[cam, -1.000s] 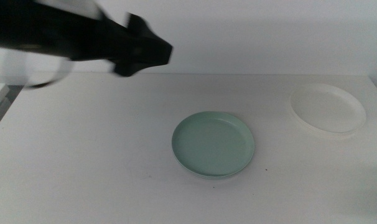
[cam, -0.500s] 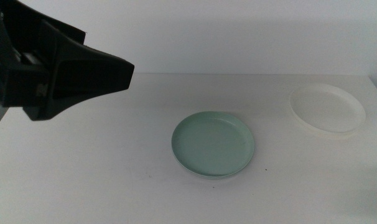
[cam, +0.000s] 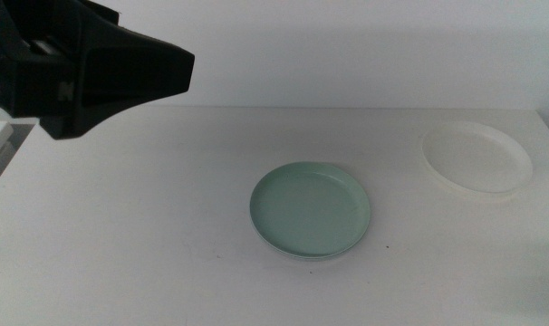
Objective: Stack the three bowls on top of each other.
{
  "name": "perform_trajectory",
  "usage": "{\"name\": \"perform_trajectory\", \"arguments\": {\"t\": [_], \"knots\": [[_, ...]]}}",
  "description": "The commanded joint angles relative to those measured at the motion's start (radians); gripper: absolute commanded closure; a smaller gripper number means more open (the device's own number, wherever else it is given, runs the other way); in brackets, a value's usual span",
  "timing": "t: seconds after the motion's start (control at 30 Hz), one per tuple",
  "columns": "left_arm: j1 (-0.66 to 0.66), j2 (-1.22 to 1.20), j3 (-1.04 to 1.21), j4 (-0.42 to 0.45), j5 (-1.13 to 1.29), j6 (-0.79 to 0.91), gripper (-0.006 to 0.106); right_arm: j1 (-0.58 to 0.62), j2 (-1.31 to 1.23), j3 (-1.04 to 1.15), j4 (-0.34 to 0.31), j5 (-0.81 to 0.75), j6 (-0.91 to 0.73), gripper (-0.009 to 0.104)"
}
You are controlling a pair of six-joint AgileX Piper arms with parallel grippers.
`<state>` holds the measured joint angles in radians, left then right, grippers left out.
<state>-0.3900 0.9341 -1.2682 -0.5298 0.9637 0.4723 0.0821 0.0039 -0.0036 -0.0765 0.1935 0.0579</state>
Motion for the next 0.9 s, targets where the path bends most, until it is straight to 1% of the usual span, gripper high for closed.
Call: {"name": "perform_trajectory", "arguments": {"t": [0.0, 0.03, 0.07, 0.1, 0.13, 0.23, 0.27, 0.3, 0.33, 0.4, 0.5, 0.53, 0.57, 0.63, 0.73, 0.77, 0.83, 0.87], "knots": [[0.001, -0.003, 0.0, -0.001, -0.011, -0.005, 0.007, -0.004, -0.004, 0.004, -0.007, -0.012, -0.003, 0.014], [0.001, -0.003, 0.0, -0.001, -0.011, -0.005, 0.007, -0.004, -0.004, 0.004, -0.035, -0.091, -0.007, 0.014], [0.001, -0.003, 0.0, -0.001, -0.011, -0.005, 0.007, -0.004, -0.004, 0.004, -0.012, -0.12, 0.01, 0.014], [0.001, -0.003, 0.0, -0.001, -0.011, -0.005, 0.007, -0.004, -0.004, 0.004, 0.024, -0.104, 0.05, 0.014], [0.001, -0.003, 0.0, -0.001, -0.011, -0.005, 0.007, -0.004, -0.004, -0.015, 0.031, -0.072, 0.079, 0.014], [0.001, -0.003, 0.0, -0.001, -0.011, -0.005, 0.007, -0.004, 0.086, -0.18, -0.018, 0.048, 0.149, 0.014], [0.001, -0.003, 0.0, -0.001, -0.011, -0.005, 0.007, -0.004, 0.153, -0.257, -0.027, 0.103, 0.178, 0.014], [0.001, -0.003, 0.0, -0.001, -0.011, -0.005, 0.007, -0.004, 0.227, -0.34, -0.022, 0.171, 0.207, 0.014], [0.001, -0.003, 0.0, -0.001, -0.011, -0.005, 0.007, -0.004, 0.286, -0.409, -0.006, 0.258, 0.234, 0.014], [0.001, -0.003, 0.0, -0.001, -0.011, -0.005, 0.007, -0.004, 0.419, -0.576, 0.031, 0.485, 0.24, 0.014], [0.001, -0.003, 0.0, -0.001, -0.011, -0.005, 0.007, -0.004, 0.565, -0.753, 0.026, 0.722, 0.24, 0.014], [0.001, -0.003, 0.0, -0.001, -0.011, -0.005, 0.007, -0.004, 0.595, -0.789, 0.022, 0.762, 0.24, 0.014], [0.001, -0.003, 0.0, -0.001, -0.011, -0.005, 0.007, -0.004, 0.629, -0.826, 0.02, 0.784, 0.24, 0.014], [0.001, -0.003, 0.0, -0.001, -0.011, -0.005, 0.007, -0.004, 0.678, -0.869, 0.02, 0.77, 0.24, 0.014], [0.001, -0.003, 0.0, -0.001, -0.011, -0.005, 0.007, -0.004, 0.727, -0.884, 0.076, 0.749, 0.24, 0.014], [0.001, -0.003, 0.0, -0.001, -0.011, -0.005, 0.007, -0.004, 0.736, -0.884, 0.084, 0.753, 0.24, 0.014], [0.001, -0.003, 0.0, -0.001, -0.011, -0.005, 0.007, -0.004, 0.749, -0.884, 0.087, 0.778, 0.233, 0.014], [0.001, -0.003, 0.0, -0.001, -0.011, -0.005, 0.007, -0.004, 0.762, -0.884, 0.076, 0.782, 0.246, 0.014]]}}
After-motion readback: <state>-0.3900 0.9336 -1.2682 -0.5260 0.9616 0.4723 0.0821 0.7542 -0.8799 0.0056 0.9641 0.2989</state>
